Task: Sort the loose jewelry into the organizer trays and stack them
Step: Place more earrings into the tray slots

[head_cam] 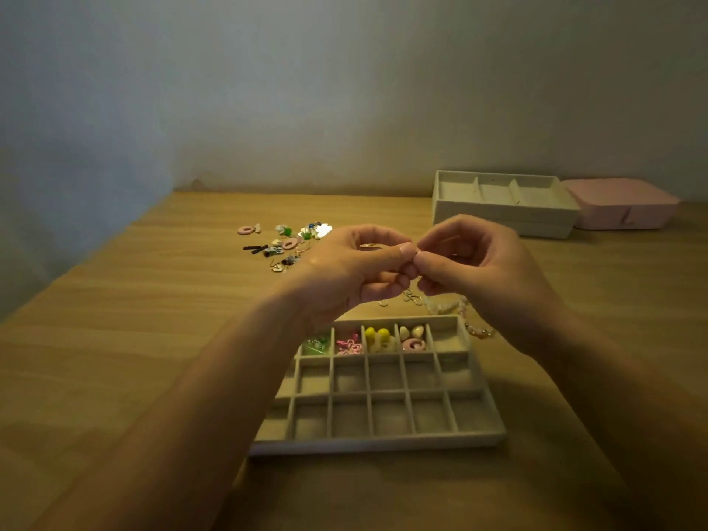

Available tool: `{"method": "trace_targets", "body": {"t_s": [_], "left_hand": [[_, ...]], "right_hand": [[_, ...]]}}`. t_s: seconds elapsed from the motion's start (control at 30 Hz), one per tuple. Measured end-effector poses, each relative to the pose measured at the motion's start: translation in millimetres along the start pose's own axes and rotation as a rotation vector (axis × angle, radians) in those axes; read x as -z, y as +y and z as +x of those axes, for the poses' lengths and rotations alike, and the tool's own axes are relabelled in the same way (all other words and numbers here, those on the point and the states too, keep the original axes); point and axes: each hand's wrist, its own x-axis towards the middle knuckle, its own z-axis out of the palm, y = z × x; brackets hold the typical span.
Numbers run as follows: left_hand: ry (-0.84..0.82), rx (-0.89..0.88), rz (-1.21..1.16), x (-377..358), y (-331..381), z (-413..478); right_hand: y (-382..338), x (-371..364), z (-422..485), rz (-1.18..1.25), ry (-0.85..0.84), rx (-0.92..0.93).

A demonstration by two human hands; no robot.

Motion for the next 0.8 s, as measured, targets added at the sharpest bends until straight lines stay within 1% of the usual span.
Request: {"method": "trace_targets", "body": {"t_s": [0.1,0.17,0.27,0.4,0.5,0.6,0.73,0.8], "left_hand": [[0.026,-0.032,-0.019,-13.4,-4.8,6.7],[0.073,-0.084,-0.006,-20.1,-10.1,9.3],[0.127,-0.149,0.130,-23.3,-16.7,6.5],[0.134,-0.180,0.352,-23.9,-20.1,-1.9],[0.146,-0.237,0.413,-27.8,-22.0,-5.0],[0.171,-0.276,0.438,-29.3,-24.9,-5.7],[0.179,-0.288,0.470,-27.3,-27.9,-3.8],[0.194,-0.307,0.565,-26.5,-29.5,-1.9]], "right_hand": [[2.5,11.9,-4.0,0.123,-0.002,-0.046],[4.6,16.6,-5.0,0.290,0.014,-0.120],[8.6,19.3,-6.6,0.505,0.042,-0.218],[14.2,19.6,-10.3,0.633,0.050,-0.256],[18.1,17.5,-12.0,0.656,0.031,-0.274],[20.1,15.8,-12.9,0.628,0.001,-0.276],[23.6,16.4,-14.4,0.502,-0.029,-0.243],[22.8,18.6,-14.9,0.448,-0.038,-0.217]]}}
